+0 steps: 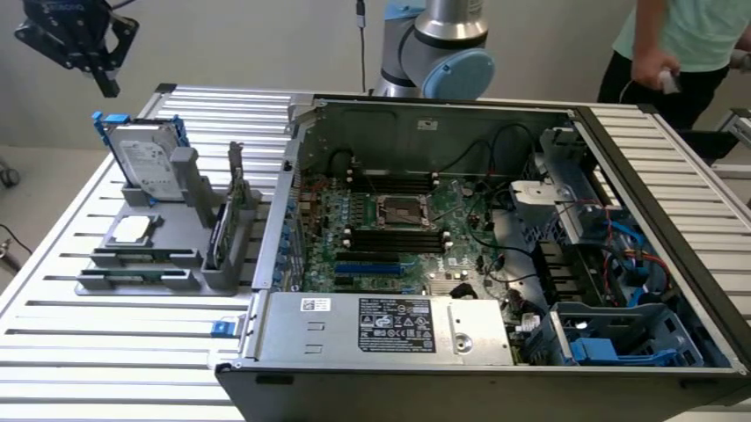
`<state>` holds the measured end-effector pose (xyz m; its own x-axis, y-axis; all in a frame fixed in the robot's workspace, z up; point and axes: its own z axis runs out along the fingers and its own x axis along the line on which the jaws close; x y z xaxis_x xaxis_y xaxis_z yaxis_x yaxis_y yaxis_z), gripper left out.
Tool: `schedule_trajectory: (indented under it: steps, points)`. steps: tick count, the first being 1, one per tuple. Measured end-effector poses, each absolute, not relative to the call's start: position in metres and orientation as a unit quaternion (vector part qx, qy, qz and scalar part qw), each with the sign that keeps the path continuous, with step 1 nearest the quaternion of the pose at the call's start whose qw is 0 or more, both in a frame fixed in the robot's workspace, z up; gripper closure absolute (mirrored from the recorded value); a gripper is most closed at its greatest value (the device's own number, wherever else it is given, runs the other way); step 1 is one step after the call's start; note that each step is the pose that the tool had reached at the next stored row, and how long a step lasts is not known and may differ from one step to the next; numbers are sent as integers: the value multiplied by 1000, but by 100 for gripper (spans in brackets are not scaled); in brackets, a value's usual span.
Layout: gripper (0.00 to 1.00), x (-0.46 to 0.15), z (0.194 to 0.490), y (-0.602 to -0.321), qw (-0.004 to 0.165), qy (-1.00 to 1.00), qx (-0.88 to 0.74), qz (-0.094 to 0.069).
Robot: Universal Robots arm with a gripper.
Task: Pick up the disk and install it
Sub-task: 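Pick up the disk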
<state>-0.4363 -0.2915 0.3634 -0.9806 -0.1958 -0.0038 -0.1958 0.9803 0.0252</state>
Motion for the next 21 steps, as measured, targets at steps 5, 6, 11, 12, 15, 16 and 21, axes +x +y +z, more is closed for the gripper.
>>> schedule_trajectory:
  steps: [5, 6, 11, 12, 15, 16, 21]
  points:
    - [89, -436, 363, -292, 0, 990, -144, 13]
    - [89, -436, 363, -292, 0, 988, -152, 12]
    - [89, -436, 363, -292, -1, 980, -197, 12]
    - [89, -436, 363, -292, -1, 979, -206, 12]
    - [89, -436, 363, -292, -1, 972, -233, 12]
    - [89, -436, 363, -292, -1, 970, -242, 12]
    - [89, -436, 363, -292, -2, 958, -286, 12]
